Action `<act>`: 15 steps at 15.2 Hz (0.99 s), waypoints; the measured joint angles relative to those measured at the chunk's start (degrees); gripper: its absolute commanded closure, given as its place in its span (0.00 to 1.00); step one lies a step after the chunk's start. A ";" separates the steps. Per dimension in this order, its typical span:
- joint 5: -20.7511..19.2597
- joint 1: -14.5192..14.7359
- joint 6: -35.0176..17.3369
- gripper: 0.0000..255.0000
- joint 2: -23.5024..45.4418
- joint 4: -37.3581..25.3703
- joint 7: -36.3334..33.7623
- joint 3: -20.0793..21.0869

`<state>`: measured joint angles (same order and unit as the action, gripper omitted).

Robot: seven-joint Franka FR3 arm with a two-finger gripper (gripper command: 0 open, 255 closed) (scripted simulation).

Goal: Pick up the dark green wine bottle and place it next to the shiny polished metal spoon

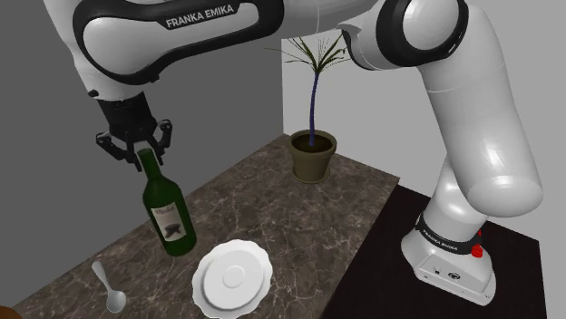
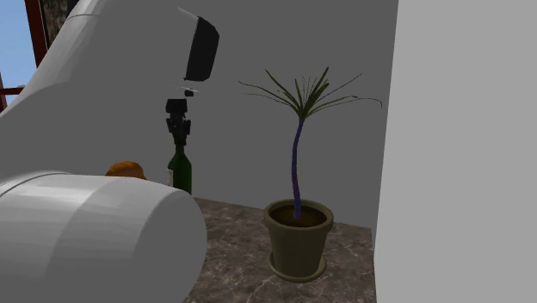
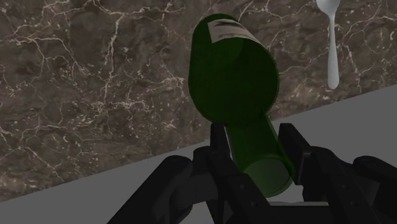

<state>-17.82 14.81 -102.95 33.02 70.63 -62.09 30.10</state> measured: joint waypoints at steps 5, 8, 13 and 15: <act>0.00 -0.02 -0.08 0.00 -0.02 0.08 0.00 0.00; 0.01 -0.03 -0.09 0.00 -0.04 0.09 0.00 0.00; 0.07 0.87 4.01 0.00 0.14 -4.42 0.40 0.09; 0.19 1.20 6.19 0.00 -0.10 -6.45 0.64 0.17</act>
<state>-17.64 16.01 -96.76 32.92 64.18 -61.45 30.27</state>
